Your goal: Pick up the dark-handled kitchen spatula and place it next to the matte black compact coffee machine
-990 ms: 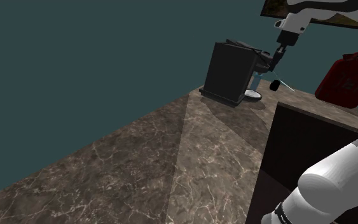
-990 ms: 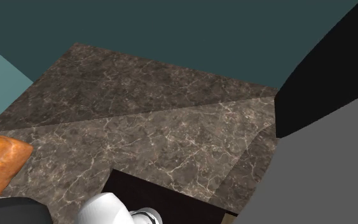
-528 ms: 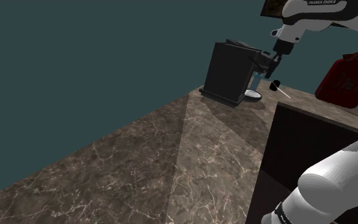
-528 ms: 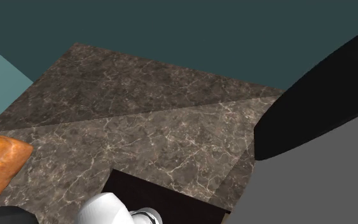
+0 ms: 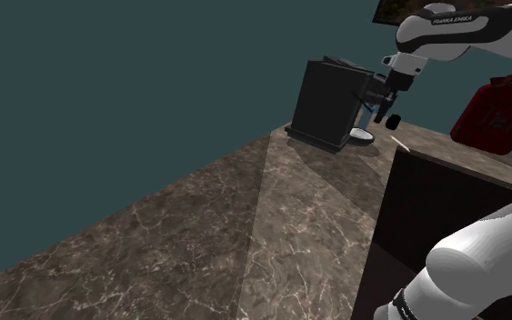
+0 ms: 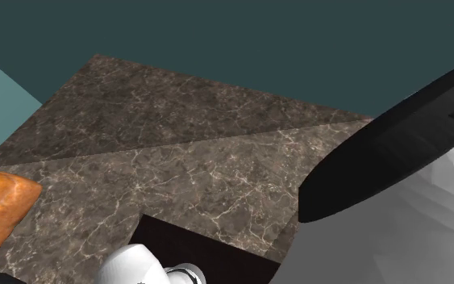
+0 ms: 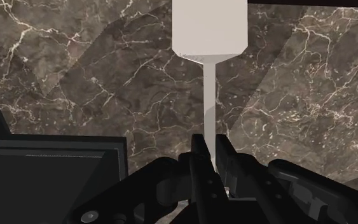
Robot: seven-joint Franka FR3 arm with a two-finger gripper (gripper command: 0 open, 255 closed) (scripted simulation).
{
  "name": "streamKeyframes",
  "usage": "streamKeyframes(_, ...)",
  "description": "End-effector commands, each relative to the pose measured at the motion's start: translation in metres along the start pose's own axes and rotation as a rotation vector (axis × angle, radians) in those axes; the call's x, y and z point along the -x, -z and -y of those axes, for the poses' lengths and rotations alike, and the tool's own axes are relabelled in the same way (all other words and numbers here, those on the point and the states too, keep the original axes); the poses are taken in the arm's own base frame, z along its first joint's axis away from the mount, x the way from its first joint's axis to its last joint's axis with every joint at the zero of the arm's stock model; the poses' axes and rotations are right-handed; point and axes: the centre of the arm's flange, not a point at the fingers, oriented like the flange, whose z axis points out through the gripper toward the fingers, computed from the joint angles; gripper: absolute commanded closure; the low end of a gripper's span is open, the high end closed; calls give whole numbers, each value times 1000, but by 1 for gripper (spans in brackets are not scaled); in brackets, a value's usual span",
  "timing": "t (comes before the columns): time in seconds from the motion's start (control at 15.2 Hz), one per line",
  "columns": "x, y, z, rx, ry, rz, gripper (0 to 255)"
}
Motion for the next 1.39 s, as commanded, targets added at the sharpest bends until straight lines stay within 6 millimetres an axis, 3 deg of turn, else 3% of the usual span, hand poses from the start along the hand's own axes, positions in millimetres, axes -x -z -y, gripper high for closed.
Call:
streamKeyframes(0.0, 1, -12, -2, 0, 0, 0, 255)
streamKeyframes(1.32, 8, -117, -2, 0, 0, 0, 255)
